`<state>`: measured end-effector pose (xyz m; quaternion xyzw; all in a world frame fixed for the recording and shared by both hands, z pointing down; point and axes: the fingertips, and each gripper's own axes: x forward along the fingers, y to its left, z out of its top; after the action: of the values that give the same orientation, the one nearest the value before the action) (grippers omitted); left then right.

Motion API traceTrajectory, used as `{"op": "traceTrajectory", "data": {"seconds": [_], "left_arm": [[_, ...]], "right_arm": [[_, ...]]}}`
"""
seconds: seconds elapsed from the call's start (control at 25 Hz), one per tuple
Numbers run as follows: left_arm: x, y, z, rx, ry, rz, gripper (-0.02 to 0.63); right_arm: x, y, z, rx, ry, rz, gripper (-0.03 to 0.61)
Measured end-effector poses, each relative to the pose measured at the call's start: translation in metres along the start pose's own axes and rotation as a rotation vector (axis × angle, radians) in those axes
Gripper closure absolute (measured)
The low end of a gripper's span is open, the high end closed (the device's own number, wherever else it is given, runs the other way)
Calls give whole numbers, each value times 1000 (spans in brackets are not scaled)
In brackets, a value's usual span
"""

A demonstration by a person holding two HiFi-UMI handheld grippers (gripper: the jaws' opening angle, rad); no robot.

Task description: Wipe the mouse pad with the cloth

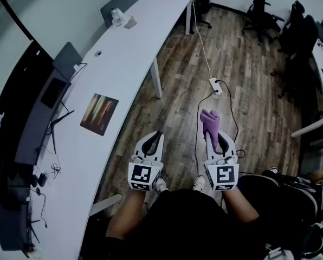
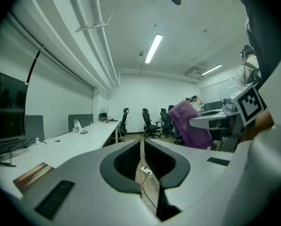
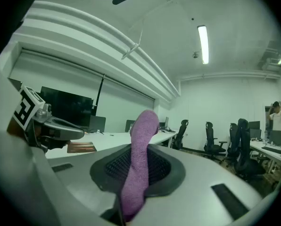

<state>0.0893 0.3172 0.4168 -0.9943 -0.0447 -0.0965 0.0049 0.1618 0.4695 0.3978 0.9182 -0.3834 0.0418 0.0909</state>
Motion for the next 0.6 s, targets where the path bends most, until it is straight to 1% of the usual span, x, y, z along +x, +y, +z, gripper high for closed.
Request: {"op": "traceTrajectory", "data": {"seconds": [0.28, 0.44, 0.6], "left_arm": [[-4, 7, -1, -10, -10, 19, 569], [-11, 14, 1, -16, -22, 21, 569], [-22, 35, 1, -23, -25, 66, 569]], "right_arm": [[3, 2, 0, -3, -2, -3, 511], [2, 10, 10, -16, -33, 30, 508], [6, 21, 16, -22, -43, 56, 506]]}}
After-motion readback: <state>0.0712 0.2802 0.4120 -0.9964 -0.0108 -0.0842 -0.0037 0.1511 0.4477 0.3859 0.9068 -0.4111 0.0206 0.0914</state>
